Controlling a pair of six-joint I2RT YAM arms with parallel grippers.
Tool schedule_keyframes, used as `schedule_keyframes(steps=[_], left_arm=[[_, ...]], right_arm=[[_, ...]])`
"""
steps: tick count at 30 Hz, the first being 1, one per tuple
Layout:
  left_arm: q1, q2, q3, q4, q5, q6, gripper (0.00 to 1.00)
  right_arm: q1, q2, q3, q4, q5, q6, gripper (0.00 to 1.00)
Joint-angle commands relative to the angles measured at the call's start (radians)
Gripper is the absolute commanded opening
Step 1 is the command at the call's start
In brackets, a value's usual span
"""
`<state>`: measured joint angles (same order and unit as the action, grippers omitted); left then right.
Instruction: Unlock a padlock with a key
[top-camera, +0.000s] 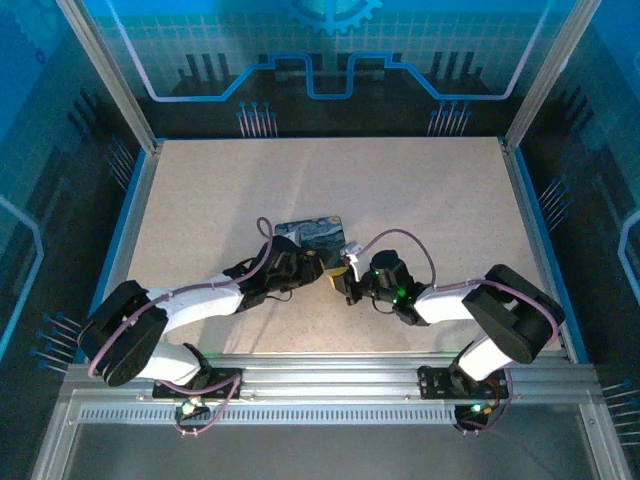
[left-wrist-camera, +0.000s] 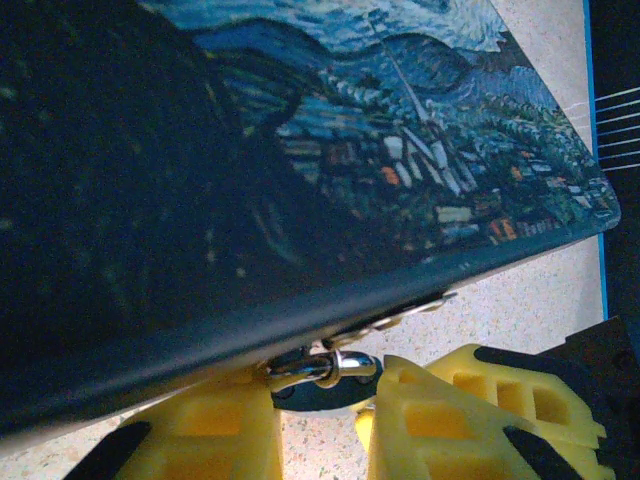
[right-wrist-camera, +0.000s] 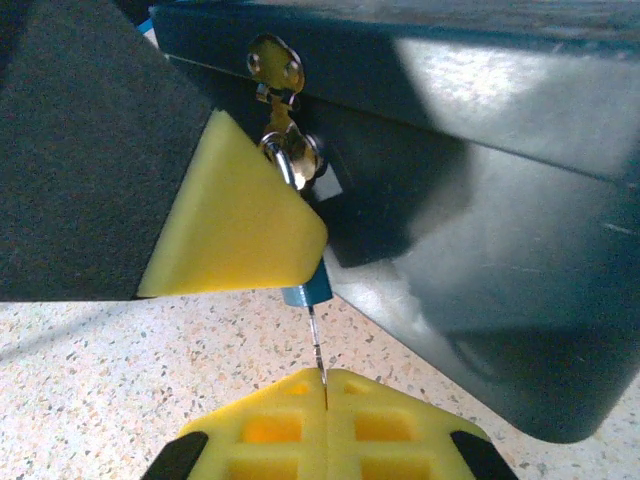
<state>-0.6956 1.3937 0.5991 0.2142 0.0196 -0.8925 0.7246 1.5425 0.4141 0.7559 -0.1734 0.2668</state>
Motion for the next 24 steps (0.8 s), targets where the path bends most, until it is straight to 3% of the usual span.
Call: schedule_keyframes(steps=[1, 24], left_arm=[[-0.006, -0.029, 0.021, 0.032, 0.036, -0.001, 0.2], [-0.005, -0.028, 0.031, 0.008, 0.039, 0.008, 0.2]], right_arm=[[-0.026, 0.02, 0.02, 0.102, -0.034, -0.017, 0.01], [-0.033, 0.076, 0.035, 0.125, -0.015, -0.033, 0.01]])
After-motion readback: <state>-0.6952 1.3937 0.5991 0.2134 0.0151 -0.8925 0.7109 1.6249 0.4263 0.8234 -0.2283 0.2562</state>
